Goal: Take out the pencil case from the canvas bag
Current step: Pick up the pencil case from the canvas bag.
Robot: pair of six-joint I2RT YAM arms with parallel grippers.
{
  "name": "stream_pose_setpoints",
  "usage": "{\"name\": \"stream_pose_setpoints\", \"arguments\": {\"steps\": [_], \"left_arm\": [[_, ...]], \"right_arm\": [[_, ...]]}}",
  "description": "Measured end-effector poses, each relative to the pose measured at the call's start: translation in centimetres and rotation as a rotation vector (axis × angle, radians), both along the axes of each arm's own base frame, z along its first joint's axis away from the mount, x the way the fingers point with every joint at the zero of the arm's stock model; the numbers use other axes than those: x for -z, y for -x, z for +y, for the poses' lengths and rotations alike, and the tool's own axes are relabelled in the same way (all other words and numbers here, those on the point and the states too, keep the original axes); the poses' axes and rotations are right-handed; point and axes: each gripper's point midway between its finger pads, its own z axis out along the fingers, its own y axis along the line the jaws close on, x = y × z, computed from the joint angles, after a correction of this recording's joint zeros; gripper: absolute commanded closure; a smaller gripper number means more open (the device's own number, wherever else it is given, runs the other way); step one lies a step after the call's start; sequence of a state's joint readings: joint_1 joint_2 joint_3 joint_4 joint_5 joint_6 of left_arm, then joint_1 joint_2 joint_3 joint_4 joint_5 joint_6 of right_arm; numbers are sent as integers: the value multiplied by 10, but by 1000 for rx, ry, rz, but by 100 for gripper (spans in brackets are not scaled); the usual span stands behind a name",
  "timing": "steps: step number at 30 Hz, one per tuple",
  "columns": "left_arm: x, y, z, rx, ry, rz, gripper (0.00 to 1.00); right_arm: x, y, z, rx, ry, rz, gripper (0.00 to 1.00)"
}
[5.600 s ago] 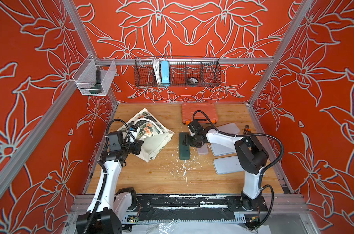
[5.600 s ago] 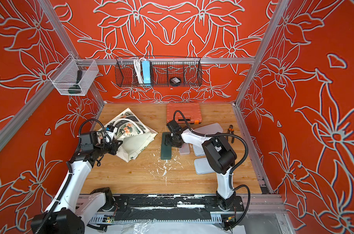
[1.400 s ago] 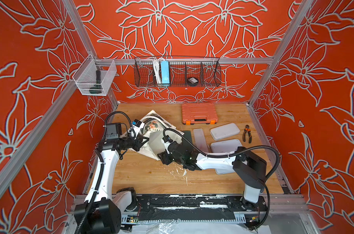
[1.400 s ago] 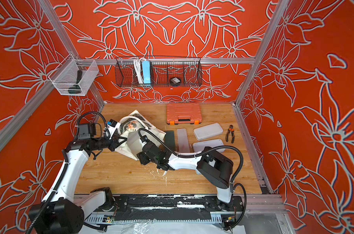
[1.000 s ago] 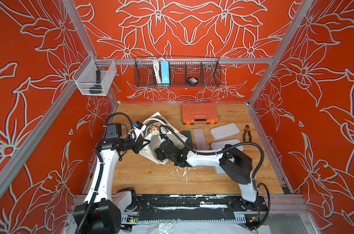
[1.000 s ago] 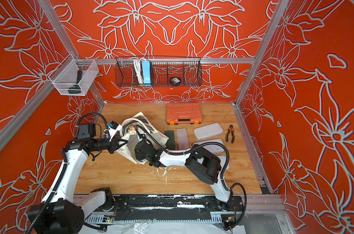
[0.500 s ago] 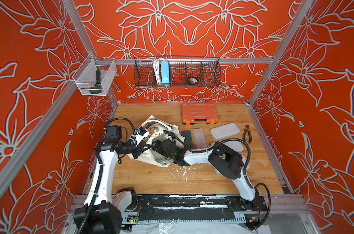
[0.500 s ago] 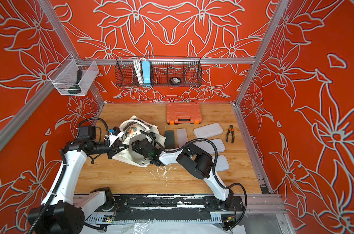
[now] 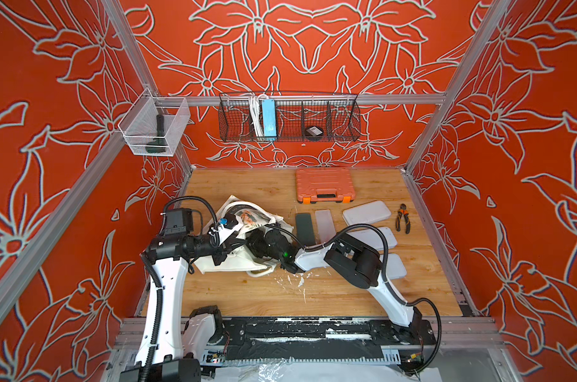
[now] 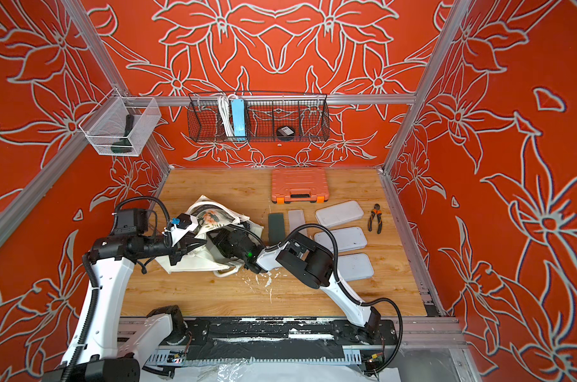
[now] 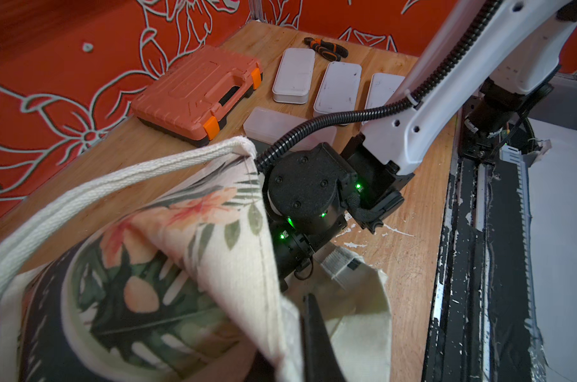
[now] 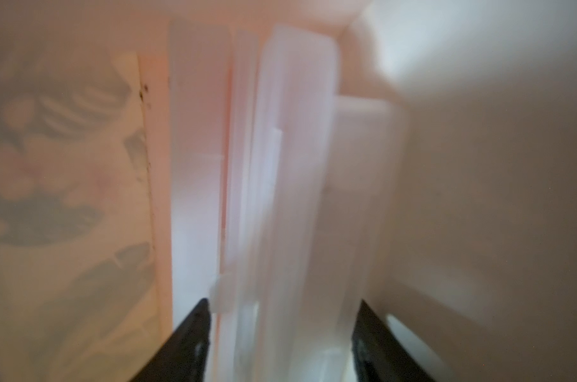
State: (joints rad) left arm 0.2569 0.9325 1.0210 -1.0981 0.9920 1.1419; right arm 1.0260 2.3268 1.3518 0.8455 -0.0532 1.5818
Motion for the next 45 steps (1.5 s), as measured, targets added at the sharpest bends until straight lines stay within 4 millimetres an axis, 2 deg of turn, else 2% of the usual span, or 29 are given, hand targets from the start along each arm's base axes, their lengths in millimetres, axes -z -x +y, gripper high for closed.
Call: {"name": "stream_pose_setpoints", "arguments": {"steps": [2, 5, 12, 14, 18, 26, 28, 40, 45], "left_arm": [[-3, 5, -4, 14, 18, -11, 100], [-2, 9, -5, 15, 19, -33, 100], [15, 18, -8, 8, 14, -67, 100], [20, 18, -9, 10, 15, -71, 100], [19, 13, -8, 4, 15, -103, 100], [21, -3, 1, -88, 9, -101, 100], [22, -8, 4, -113, 11, -89, 100], [18, -18, 11, -225, 66, -25, 100], [20, -17, 11, -241, 80, -20, 100]], "right_arm": [[2, -4, -3, 4, 5, 6, 66], [0, -7, -8, 3, 13, -6, 77], [9, 0, -33, -7, 139, -46, 82], [5, 1, -41, -10, 180, -71, 82], [-16, 2, -54, -17, 235, -136, 82], [-79, 7, -76, -17, 272, -318, 82], [-85, 6, -79, -12, 276, -340, 82], [-80, 7, -82, -23, 310, -372, 84], [-72, 8, -96, -10, 441, -353, 85]]}}
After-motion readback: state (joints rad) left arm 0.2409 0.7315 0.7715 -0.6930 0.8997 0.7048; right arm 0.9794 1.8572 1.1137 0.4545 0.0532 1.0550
